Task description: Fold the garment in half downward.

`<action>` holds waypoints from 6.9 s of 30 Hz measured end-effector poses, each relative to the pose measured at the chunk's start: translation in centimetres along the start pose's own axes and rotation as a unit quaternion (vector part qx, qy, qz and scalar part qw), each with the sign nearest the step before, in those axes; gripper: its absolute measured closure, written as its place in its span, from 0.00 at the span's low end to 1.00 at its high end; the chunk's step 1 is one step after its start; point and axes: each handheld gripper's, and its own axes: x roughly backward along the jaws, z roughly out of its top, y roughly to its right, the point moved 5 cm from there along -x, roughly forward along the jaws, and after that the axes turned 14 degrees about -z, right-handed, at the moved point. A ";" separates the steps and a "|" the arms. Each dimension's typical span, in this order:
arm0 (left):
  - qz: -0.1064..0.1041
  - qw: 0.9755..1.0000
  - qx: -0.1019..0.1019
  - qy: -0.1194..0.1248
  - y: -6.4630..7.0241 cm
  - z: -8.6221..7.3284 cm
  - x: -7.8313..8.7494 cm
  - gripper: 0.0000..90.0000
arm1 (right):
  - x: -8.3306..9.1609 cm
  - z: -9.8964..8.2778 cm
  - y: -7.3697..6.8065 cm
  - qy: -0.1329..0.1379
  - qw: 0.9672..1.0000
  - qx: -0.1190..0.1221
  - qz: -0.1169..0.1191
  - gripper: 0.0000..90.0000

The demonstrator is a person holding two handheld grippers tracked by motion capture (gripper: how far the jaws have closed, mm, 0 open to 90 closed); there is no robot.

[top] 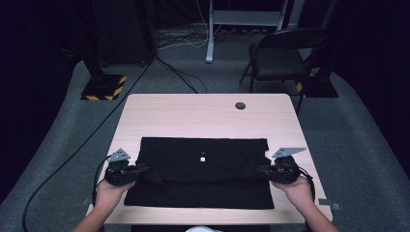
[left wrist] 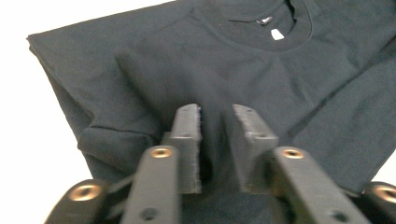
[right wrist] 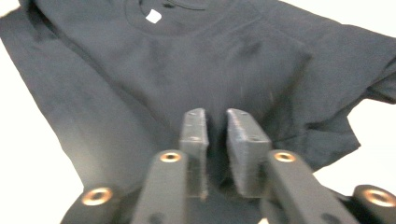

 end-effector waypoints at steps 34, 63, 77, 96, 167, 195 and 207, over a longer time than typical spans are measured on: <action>0.027 0.999 0.003 -0.030 -2.7 0.3 -2.6 0.94 | -3.6 0.2 1.1 -0.046 0.999 -0.013 -0.008 0.97; 0.041 0.999 -0.007 -0.020 -0.2 -0.3 0.2 0.64 | 0.5 -0.1 -0.5 -0.019 1.000 0.006 -0.012 0.69; 0.048 0.996 0.013 -0.072 -2.7 -1.3 -3.5 0.61 | -4.8 -1.1 0.8 -0.093 0.995 0.021 -0.030 0.65; 0.055 0.996 0.034 -0.057 -5.2 1.5 -6.2 0.61 | -7.2 1.1 4.1 -0.082 0.995 -0.002 -0.056 0.65; 0.041 0.998 -0.031 -0.040 -2.4 2.6 -2.4 0.96 | -1.2 1.8 3.7 -0.012 0.999 0.006 -0.038 0.97; 0.014 0.996 0.047 -0.072 -3.4 -0.2 -2.9 0.63 | -4.1 0.7 3.7 -0.061 0.997 -0.041 -0.026 0.66; 0.014 0.998 -0.009 -0.059 -2.4 0.0 -2.7 0.97 | -3.8 0.8 2.3 -0.038 0.999 -0.010 -0.008 0.97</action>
